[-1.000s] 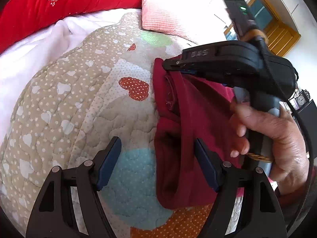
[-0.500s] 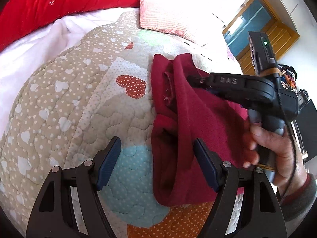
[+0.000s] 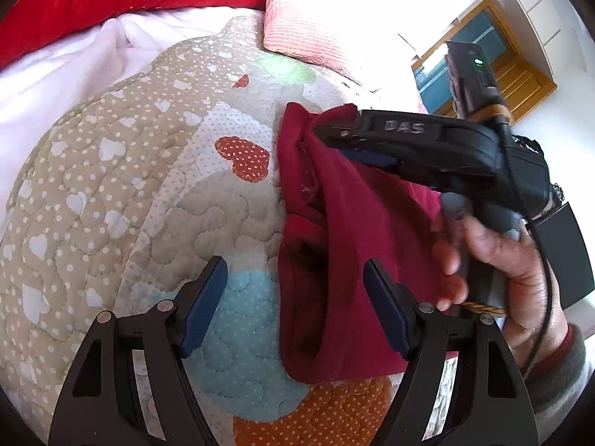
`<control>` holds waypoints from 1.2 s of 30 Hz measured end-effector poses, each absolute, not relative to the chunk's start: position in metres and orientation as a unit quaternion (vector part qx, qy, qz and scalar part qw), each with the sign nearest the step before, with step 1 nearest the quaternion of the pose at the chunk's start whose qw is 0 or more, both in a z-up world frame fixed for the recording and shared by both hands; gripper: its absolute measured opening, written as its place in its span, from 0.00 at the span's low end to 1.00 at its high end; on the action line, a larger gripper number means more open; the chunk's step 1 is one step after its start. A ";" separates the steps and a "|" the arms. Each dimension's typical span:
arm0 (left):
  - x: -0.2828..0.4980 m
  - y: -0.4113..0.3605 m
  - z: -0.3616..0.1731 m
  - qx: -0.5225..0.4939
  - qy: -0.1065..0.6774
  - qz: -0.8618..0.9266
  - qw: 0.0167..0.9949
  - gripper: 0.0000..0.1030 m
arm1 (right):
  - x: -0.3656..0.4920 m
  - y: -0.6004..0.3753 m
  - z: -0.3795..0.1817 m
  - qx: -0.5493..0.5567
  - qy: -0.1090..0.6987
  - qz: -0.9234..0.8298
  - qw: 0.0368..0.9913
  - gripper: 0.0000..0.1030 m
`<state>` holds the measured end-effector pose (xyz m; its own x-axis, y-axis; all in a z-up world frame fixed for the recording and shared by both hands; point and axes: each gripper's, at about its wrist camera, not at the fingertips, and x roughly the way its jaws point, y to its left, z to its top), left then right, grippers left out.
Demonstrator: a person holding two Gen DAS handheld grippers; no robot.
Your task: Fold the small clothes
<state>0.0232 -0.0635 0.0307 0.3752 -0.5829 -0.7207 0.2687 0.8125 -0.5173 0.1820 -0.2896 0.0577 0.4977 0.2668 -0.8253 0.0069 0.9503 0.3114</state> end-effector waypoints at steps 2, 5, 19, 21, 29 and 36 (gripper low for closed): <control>0.022 -0.066 0.031 -0.155 0.495 -0.263 0.814 0.74 | 0.182 -0.287 0.057 0.131 0.492 0.073 0.858 0.39; 0.021 -0.069 0.030 -0.153 0.493 -0.271 0.813 0.79 | 0.172 -0.296 0.062 0.152 0.486 0.089 0.856 0.40; 0.022 -0.081 0.026 -0.127 0.477 -0.279 0.824 0.85 | 0.058 -0.398 0.079 0.201 0.445 0.040 0.872 0.45; 0.023 -0.082 0.025 -0.136 0.477 -0.291 0.818 0.85 | 0.053 -0.401 0.084 0.201 0.433 0.035 0.878 0.45; 0.024 -0.087 0.023 -0.134 0.479 -0.307 0.812 0.85 | 0.050 -0.402 0.093 0.123 0.433 -0.023 0.893 0.46; 0.023 -0.087 0.021 -0.133 0.475 -0.305 0.815 0.85 | 0.012 -0.488 0.102 0.089 0.398 -0.167 0.898 0.54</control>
